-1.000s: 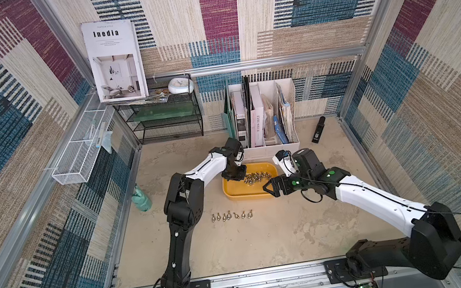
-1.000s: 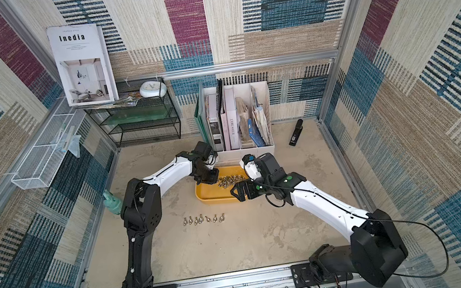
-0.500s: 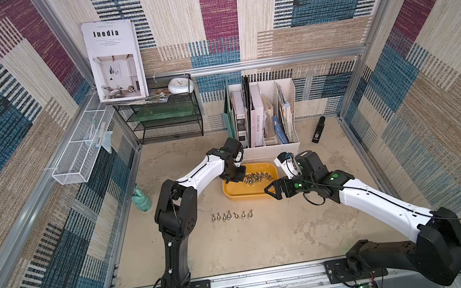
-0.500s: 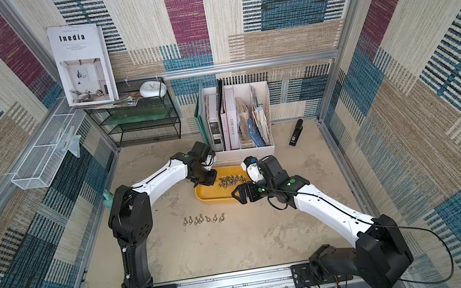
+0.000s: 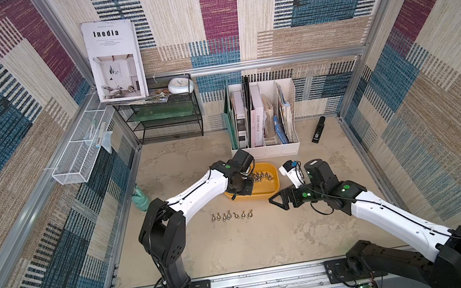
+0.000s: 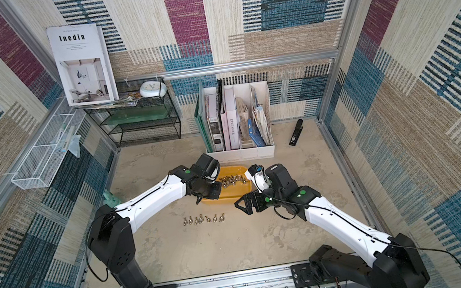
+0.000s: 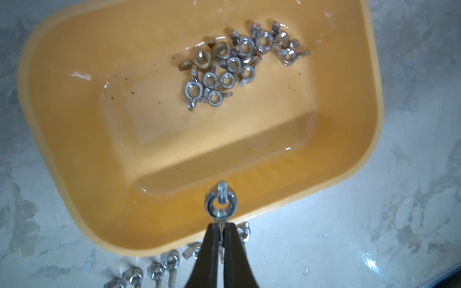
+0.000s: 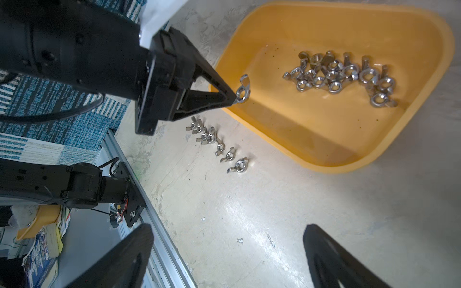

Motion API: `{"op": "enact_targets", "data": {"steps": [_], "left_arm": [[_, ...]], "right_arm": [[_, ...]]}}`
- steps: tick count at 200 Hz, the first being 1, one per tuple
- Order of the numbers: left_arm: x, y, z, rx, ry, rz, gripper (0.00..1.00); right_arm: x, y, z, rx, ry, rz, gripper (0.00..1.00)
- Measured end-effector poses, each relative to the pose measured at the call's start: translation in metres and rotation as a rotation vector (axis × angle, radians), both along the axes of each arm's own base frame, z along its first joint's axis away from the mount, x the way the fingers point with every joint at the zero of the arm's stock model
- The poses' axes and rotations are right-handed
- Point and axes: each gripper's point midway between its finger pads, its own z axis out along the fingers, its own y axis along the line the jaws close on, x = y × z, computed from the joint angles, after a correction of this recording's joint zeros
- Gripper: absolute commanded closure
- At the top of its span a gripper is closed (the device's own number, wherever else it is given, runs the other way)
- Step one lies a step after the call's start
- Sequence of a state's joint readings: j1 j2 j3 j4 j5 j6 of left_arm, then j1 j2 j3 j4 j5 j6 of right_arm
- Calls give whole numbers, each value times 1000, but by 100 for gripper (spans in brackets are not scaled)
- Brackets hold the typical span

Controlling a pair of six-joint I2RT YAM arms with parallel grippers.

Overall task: Take out the wing nut from the storage box
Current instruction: Pick up the wing nut from the storage box, then place the wing nut at the center of the board.

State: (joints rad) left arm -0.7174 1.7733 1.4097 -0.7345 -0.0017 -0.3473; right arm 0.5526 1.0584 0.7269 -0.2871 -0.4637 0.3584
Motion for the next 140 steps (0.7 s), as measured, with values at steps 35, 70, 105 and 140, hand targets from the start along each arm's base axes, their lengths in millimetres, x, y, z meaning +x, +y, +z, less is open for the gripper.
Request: {"op": "enact_targets", "data": {"steps": [35, 70, 105, 140], "left_arm": [[-31, -11, 0, 2, 5, 15, 96], [-53, -16, -11, 21, 26, 38, 96], [-68, -30, -27, 33, 42, 35, 96], [-76, -36, -49, 55, 68, 43, 97]], "right_arm": [[-13, -7, 4, 27, -4, -6, 1], [-27, -12, 5, 60, 7, -14, 1], [-37, -17, 7, 78, 8, -22, 1], [-42, -21, 8, 79, 13, -30, 1]]}}
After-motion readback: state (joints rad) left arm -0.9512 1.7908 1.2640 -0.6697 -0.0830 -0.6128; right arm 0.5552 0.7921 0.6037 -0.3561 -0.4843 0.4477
